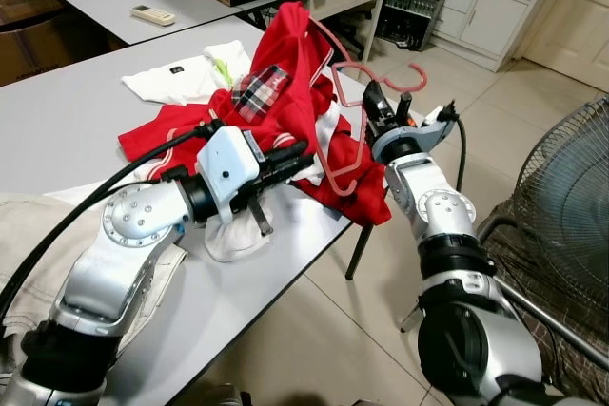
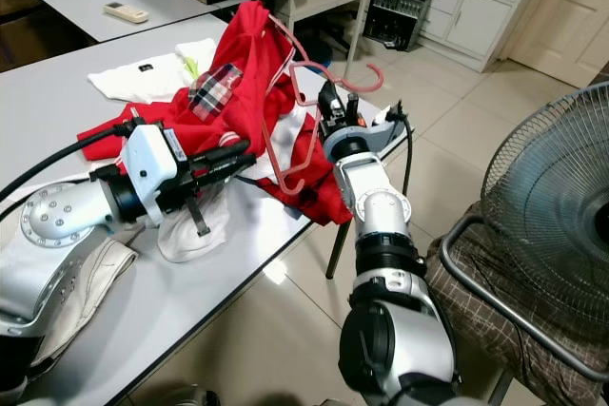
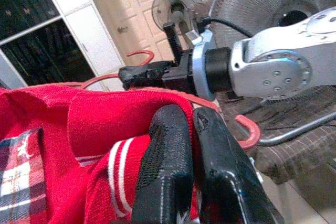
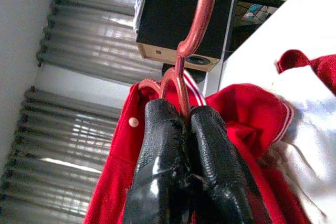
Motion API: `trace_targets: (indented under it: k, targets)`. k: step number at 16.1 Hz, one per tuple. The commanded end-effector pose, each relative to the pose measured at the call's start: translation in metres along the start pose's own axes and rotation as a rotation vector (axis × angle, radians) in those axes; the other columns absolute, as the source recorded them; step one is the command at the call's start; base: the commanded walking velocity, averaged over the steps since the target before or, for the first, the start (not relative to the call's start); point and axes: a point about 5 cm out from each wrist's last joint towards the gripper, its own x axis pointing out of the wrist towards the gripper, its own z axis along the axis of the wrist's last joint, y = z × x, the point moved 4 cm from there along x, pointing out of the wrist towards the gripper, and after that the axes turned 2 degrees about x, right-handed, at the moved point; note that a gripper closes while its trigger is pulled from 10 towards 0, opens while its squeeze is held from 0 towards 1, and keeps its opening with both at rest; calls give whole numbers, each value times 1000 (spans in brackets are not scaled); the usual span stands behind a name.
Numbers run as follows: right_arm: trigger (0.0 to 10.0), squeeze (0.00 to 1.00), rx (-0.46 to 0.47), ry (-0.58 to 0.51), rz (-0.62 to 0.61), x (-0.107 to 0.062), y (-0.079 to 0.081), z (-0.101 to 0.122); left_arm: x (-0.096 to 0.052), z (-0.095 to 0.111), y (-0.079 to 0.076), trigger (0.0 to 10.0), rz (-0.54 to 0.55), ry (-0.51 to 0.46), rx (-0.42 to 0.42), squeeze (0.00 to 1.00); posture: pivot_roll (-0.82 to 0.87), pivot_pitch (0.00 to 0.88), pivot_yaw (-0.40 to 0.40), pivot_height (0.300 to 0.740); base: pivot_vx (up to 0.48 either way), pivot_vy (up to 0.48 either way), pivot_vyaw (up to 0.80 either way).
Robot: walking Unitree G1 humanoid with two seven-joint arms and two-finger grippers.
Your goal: Hang hanger
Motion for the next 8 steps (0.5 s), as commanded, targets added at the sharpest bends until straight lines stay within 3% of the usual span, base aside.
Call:
trace_targets:
  k: [1,3,4,6,7,8]
  targets:
    - [10000,0,32,-95,44,9,20,14,8,11,-26,0,-129,-59,-15,0,11,0,-31,740,0,0,0]
    - [10000,0,96,-127,28,16,22,14,9,4,-27,0,-118,-8,-23,0,31,0,-39,740,0,0,0]
    - [10000,0,130,-113,55,21,31,8,8,-5,-23,0,-81,43,-12,0,34,0,-41,740,0,0,0]
    - [10000,0,124,-67,99,25,43,-5,7,-5,-19,0,-45,45,-29,0,44,0,-50,740,0,0,0]
    - [10000,0,88,-6,125,25,48,-16,7,-4,-17,0,-29,46,-25,0,47,0,-53,740,0,0,0]
    - [10000,0,-19,77,150,24,51,-28,7,-6,-9,0,29,63,-4,0,50,0,-59,740,0,0,0]
